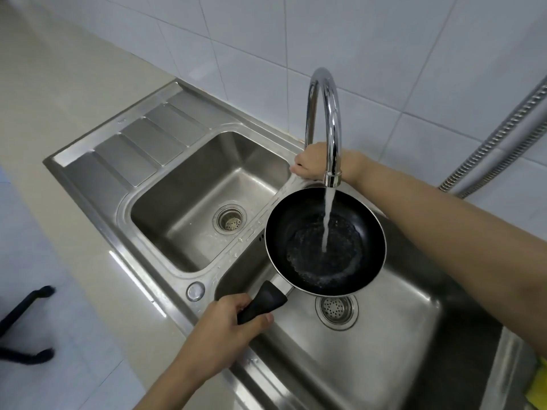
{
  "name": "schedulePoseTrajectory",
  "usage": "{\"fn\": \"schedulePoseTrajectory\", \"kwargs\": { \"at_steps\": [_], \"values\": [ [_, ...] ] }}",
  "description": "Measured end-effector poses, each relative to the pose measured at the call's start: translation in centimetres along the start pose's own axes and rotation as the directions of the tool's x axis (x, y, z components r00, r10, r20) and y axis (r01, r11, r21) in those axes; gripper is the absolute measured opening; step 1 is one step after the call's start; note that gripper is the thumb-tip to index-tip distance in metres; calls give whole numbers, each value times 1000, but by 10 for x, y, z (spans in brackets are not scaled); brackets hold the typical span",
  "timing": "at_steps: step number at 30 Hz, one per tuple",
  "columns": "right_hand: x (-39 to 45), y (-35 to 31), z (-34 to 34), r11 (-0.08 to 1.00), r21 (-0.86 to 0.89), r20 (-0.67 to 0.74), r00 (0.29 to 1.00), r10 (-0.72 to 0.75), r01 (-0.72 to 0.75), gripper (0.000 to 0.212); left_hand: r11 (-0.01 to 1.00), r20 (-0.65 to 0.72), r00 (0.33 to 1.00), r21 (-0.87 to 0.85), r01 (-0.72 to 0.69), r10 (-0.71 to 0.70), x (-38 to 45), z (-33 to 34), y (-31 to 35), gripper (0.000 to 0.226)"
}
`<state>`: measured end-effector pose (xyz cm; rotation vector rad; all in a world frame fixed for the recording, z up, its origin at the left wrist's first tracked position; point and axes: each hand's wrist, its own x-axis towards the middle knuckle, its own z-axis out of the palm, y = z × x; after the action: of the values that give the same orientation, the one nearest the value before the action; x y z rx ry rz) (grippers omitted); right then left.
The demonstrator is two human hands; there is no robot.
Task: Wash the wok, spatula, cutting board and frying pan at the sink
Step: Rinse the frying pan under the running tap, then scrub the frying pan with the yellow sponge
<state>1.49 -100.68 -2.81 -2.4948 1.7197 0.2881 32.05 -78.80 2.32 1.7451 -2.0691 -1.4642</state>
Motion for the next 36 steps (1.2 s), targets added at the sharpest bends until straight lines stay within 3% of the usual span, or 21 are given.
{"fn": "schedulePoseTrajectory", "kwargs": {
  "at_steps": [2,5,11,15,17,20,22,24,27,29,31,34,36],
  "values": [
    [-4,-7,-13,991,109,-7,997,83,-82,27,1000,5,1000,15,10,-10,0,1,-2,45],
    [-10,-11,-20,985,126,22,993,115,-117,40,1000,12,1000,6,23,-23,-1,3,-4,47],
    [-26,6,-21,902,290,-11,942,336,-319,29,1000,21,1000,-16,9,-9,-3,-3,-3,40],
    [-44,-6,-23,872,236,-128,875,466,-430,24,1000,8,1000,-2,-18,18,-7,-5,-6,41],
    [-55,-19,-26,839,315,-187,838,513,-443,15,1000,9,1000,-15,-20,21,-11,-5,-7,39],
    [-102,-47,-33,782,469,-342,732,589,-411,26,1000,21,999,3,-30,30,-16,-4,-9,32],
    [-155,-72,-27,750,568,-477,608,635,-338,29,999,27,999,30,-38,38,-15,-1,-14,32],
    [-215,-101,-7,703,640,-522,496,694,-310,24,998,21,999,39,-46,45,-13,3,-21,33],
    [-304,-127,50,593,631,-461,373,805,-500,13,999,37,998,11,-50,50,-11,13,-30,32],
    [-357,-136,83,485,506,-413,294,862,-713,23,998,43,997,7,-63,63,-12,18,-33,32],
    [-402,-139,106,302,444,-297,179,938,-844,34,997,60,995,14,-79,78,-14,22,-36,35],
    [-442,-144,120,55,468,-84,18,996,-882,54,995,92,991,-2,-100,100,-17,26,-38,34],
    [-452,-146,124,-36,475,59,-9,998,-880,67,995,118,988,-22,-101,103,-20,28,-38,30]
  ]
}}
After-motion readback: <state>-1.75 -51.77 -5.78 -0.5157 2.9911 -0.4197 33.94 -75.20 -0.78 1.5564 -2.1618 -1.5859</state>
